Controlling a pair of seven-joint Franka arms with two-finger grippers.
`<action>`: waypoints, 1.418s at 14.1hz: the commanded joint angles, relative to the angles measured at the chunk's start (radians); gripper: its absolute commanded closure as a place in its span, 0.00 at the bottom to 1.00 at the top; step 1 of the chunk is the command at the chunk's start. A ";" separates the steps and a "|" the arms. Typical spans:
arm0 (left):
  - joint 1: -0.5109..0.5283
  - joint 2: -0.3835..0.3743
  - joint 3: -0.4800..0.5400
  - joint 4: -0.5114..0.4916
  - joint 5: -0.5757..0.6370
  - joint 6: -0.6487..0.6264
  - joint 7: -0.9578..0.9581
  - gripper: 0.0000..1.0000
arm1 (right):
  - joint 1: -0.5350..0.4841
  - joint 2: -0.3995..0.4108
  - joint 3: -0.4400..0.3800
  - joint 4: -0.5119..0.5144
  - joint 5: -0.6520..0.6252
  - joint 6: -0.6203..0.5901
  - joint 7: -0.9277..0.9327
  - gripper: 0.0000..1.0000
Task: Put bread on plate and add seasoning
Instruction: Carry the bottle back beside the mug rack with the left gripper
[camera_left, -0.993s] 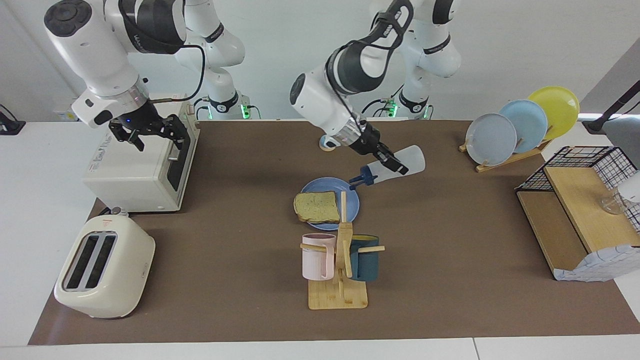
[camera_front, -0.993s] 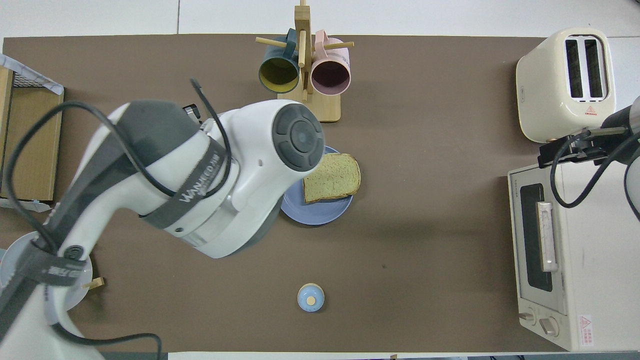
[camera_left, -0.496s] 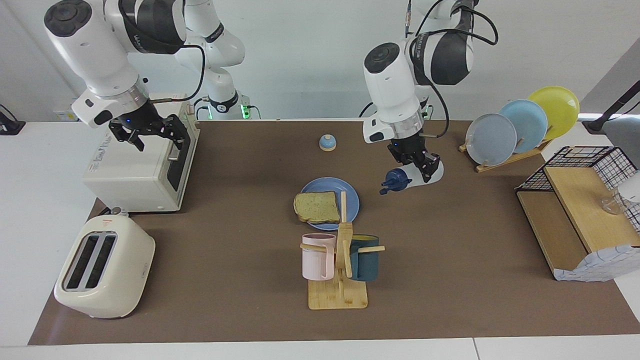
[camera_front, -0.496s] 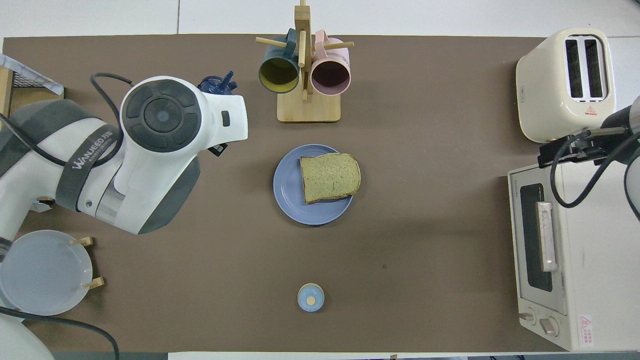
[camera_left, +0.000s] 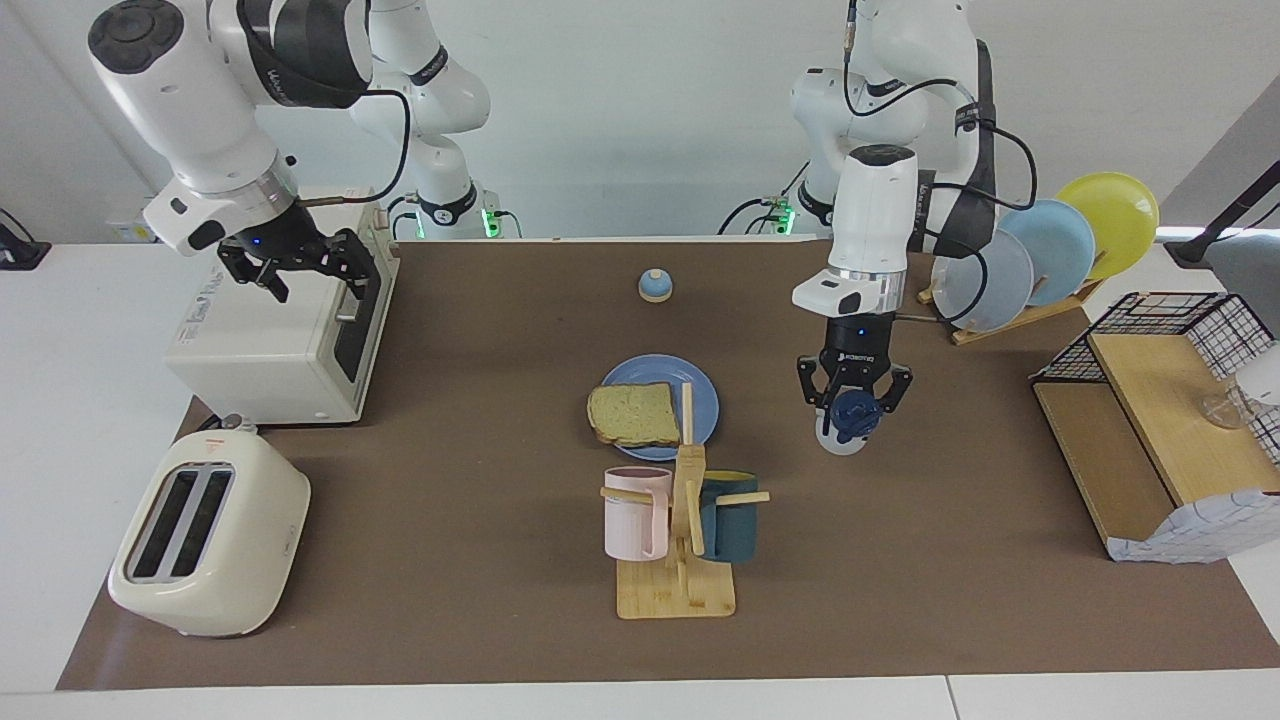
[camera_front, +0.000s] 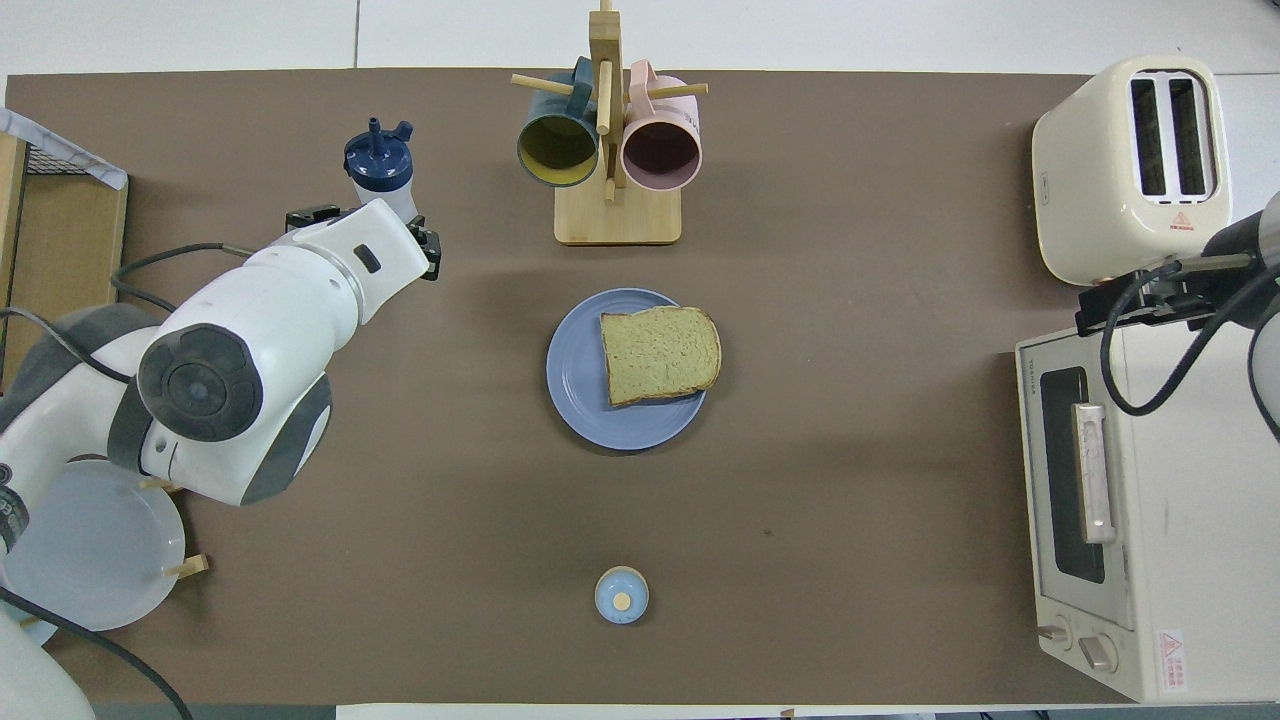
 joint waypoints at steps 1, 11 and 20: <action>0.057 0.001 -0.007 -0.068 -0.013 0.197 -0.061 1.00 | -0.012 -0.012 0.009 -0.009 0.014 0.007 0.015 0.00; 0.089 0.268 0.057 -0.045 -0.001 0.644 -0.046 1.00 | -0.012 -0.012 0.008 -0.009 0.014 0.006 0.015 0.00; 0.017 0.477 0.139 0.130 0.018 0.649 -0.046 1.00 | -0.012 -0.012 0.009 -0.009 0.014 0.007 0.015 0.00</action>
